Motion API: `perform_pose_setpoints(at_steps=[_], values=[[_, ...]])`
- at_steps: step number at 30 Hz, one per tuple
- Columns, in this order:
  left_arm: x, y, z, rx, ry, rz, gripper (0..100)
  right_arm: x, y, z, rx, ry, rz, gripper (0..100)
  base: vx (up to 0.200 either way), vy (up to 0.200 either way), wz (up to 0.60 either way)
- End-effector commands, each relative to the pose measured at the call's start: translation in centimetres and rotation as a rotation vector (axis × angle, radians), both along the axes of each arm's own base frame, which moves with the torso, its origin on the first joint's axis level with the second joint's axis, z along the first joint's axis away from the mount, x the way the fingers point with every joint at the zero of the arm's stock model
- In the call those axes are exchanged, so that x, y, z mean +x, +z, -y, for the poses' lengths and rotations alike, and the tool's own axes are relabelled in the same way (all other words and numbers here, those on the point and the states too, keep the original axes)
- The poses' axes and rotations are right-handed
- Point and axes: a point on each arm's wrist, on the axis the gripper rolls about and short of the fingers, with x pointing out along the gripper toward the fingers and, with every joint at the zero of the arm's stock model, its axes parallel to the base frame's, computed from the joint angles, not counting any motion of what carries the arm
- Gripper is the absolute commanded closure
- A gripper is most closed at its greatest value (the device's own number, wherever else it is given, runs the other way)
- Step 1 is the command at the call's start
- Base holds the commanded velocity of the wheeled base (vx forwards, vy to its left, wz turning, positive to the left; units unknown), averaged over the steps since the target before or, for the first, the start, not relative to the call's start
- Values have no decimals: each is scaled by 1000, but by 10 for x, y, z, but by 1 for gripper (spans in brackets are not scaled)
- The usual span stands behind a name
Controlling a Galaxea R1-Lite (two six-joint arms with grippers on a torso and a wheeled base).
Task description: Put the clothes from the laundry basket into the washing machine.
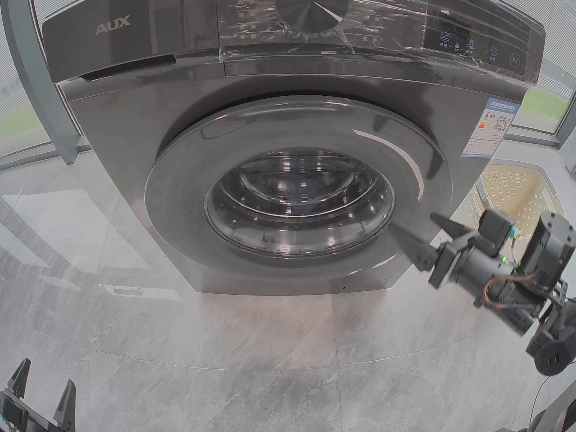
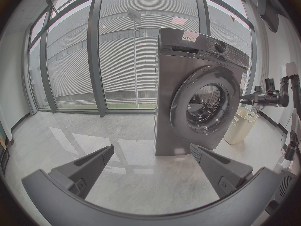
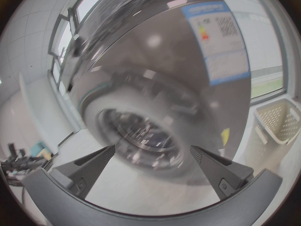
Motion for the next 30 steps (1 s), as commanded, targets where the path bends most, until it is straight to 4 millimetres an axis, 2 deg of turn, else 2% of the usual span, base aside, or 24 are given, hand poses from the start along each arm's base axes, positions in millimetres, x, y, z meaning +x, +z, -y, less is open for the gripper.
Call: perform_pose_setpoints(at_steps=[1,2,3,5,6,8,11,12,14,16,23,24,28,30], values=[[1,-4,0,-1,-1,-10,0,-84,-39,14,-109,265,-131,0,0,0,0],[1,-4,0,-3,-1,-10,0,-97,-47,25,-132,282,-168,0,0,0,0],[1,-4,0,-4,-1,-10,0,-99,-45,27,-127,280,-160,0,0,0,0],[1,-4,0,-9,-1,-10,0,-108,-36,38,-87,271,-131,0,0,0,0],[1,-4,0,-16,1,-10,0,-118,-26,50,-38,255,-78,0,0,0,0],[1,-4,0,-21,1,-8,0,-126,-18,66,6,201,-34,0,0,0,0],[1,-4,0,-21,1,-10,0,-135,-19,84,-4,128,-28,0,0,0,0],[1,-4,0,-21,1,-10,0,-135,-19,84,-4,128,-28,0,0,0,0],[1,-4,0,-19,1,-10,0,-149,-20,102,-47,33,33,0,0,0,0],[1,-4,0,-19,1,-10,0,-160,-19,111,-67,-33,79,0,0,0,0],[1,-4,0,-18,1,-10,0,-198,-7,129,-106,-296,149,0,0,0,0],[1,-4,0,-18,1,-10,0,-198,-7,129,-106,-296,149,0,0,0,0],[1,-4,0,-16,1,-10,0,-222,-22,130,-126,-410,123,0,0,0,0],[1,-4,0,-16,1,-8,0,-224,-23,130,-129,-415,125,0,0,0,0]])
